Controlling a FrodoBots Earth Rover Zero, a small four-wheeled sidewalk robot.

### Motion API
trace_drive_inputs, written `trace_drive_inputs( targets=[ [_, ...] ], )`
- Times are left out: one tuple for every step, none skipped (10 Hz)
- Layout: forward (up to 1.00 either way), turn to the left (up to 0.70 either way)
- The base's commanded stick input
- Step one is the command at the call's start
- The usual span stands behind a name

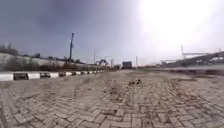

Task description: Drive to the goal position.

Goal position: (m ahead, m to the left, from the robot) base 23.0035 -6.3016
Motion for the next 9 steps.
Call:
trace_drive_inputs(
  targets=[
    [1.0,0.0],
    [1.0,0.0],
    [1.0,0.0],
    [1.0,0.0],
    [1.0,0.0],
    [1.0,0.0],
    [1.0,0.0],
    [1.0,0.0],
    [1.0,0.0]
  ],
)
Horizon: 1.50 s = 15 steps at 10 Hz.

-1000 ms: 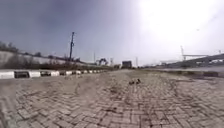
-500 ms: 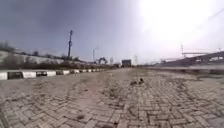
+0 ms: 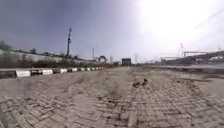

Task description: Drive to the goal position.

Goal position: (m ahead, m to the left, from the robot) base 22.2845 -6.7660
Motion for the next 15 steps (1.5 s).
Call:
trace_drive_inputs(
  targets=[
    [1.0,0.0],
    [1.0,0.0],
    [1.0,0.0],
    [1.0,0.0],
    [1.0,0.0],
    [1.0,0.0],
    [1.0,0.0],
    [1.0,0.0],
    [1.0,0.0],
    [1.0,0.0],
    [1.0,0.0],
    [1.0,0.0],
    [1.0,0.0],
    [1.0,0.0],
    [1.0,0.0]
  ],
)
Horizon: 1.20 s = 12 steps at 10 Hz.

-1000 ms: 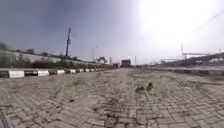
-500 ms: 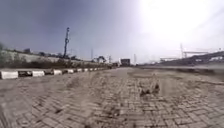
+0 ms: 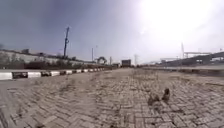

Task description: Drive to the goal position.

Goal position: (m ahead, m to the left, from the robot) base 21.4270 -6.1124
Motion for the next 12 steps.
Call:
trace_drive_inputs(
  targets=[
    [1.0,0.0],
    [1.0,0.0],
    [1.0,0.0],
    [1.0,0.0],
    [1.0,0.0],
    [1.0,0.0],
    [1.0,0.0],
    [1.0,0.0],
    [1.0,0.0],
    [1.0,0.0],
    [1.0,0.0],
    [1.0,0.0]
  ],
)
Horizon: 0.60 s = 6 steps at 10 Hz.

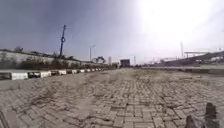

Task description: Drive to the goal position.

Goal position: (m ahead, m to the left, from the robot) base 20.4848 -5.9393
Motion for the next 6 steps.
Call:
trace_drive_inputs(
  targets=[
    [1.0,0.0],
    [1.0,0.0],
    [1.0,0.0],
    [1.0,0.0],
    [1.0,0.0],
    [1.0,0.0]
  ],
)
